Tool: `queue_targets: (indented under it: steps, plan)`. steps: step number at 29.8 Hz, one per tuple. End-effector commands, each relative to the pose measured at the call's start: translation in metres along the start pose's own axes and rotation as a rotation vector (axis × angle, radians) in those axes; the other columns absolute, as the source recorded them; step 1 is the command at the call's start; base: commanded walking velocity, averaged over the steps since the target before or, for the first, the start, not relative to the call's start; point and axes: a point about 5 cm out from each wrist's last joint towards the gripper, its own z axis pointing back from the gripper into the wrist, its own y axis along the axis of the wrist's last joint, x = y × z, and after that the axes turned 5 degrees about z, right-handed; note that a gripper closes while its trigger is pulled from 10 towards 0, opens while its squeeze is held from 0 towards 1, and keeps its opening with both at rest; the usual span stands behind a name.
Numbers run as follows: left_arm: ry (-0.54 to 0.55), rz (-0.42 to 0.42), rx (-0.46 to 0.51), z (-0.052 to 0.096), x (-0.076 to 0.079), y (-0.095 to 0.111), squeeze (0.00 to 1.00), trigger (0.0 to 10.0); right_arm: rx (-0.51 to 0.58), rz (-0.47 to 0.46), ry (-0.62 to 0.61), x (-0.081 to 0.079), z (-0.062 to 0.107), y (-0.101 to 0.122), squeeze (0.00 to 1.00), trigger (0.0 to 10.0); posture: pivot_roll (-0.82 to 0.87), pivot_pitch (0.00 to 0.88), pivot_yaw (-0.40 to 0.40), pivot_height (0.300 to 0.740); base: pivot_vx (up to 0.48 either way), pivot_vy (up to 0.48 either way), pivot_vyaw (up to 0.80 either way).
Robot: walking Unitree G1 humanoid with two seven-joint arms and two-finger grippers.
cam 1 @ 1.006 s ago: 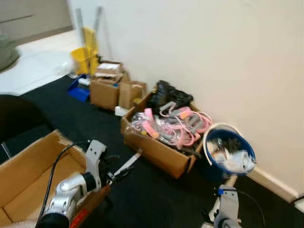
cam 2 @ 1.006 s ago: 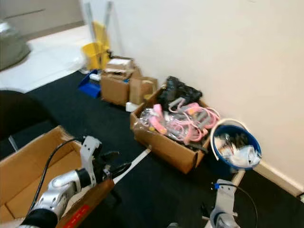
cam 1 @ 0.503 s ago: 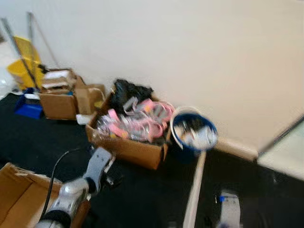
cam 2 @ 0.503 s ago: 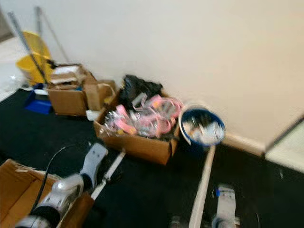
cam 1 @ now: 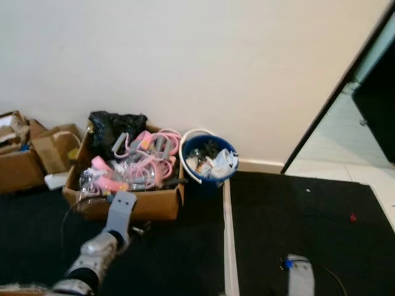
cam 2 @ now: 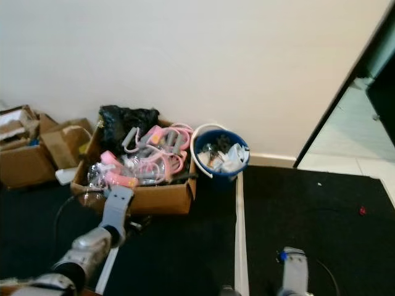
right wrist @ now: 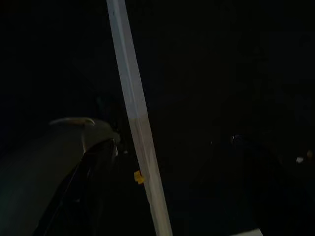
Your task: Picking trash to rubbish bin
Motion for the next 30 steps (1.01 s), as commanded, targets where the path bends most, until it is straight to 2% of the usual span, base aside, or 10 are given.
queue_targets:
  steps: [1, 2, 3, 4, 6, 7, 8, 23, 30]
  plan:
    - [0.045, 0.048, -0.097, 0.007, -0.003, -0.027, 0.00, 10.0, -0.006, 0.000, 0.007, -0.002, 0.001, -0.004, 0.00, 10.0, 0.00, 0.084, 0.014, 0.740, 0.000, -0.435, 0.00]
    - [0.059, 0.069, -0.126, 0.010, -0.003, -0.036, 0.00, 10.0, -0.006, 0.002, 0.010, -0.003, 0.001, -0.004, 0.00, 10.0, 0.00, 0.084, 0.014, 0.740, 0.000, -0.454, 0.00]
    - [0.059, 0.069, -0.126, 0.010, -0.003, -0.036, 0.00, 10.0, -0.006, 0.002, 0.010, -0.003, 0.001, -0.004, 0.00, 10.0, 0.00, 0.084, 0.014, 0.740, 0.000, -0.454, 0.00]
    - [0.088, 0.109, -0.167, 0.015, -0.004, -0.050, 0.00, 10.0, -0.006, 0.004, 0.014, -0.003, 0.001, -0.004, 0.00, 10.0, 0.00, 0.084, 0.014, 0.740, 0.000, -0.450, 0.00]
    - [0.096, 0.118, -0.176, 0.017, -0.005, -0.053, 0.00, 10.0, -0.006, 0.003, 0.015, -0.003, 0.001, -0.004, 0.00, 10.0, 0.00, 0.084, 0.014, 0.740, 0.000, -0.450, 0.00]
    - [0.129, 0.169, -0.212, 0.024, -0.007, -0.068, 0.00, 10.0, -0.010, 0.010, 0.015, -0.003, 0.001, -0.006, 0.00, 10.0, -0.01, 0.074, 0.014, 0.740, 0.000, -0.450, 0.00]
    - [0.138, 0.183, -0.224, 0.026, -0.008, -0.072, 0.00, 10.0, -0.013, 0.013, 0.016, -0.002, 0.001, -0.006, 0.00, 10.0, -0.01, 0.074, 0.014, 0.740, 0.000, -0.450, 0.00]
    - [0.196, 0.259, -0.343, 0.048, -0.006, -0.113, 0.00, 10.0, -0.031, 0.033, 0.025, -0.004, 0.002, -0.011, 0.00, 10.0, -0.01, 0.067, 0.016, 0.740, 0.000, -0.452, 0.00]
    - [0.199, 0.273, -0.370, 0.053, -0.003, -0.122, 0.00, 10.0, -0.038, 0.032, 0.025, -0.005, 0.002, -0.014, 0.00, 10.0, -0.01, 0.074, 0.017, 0.740, 0.000, -0.452, 0.00]
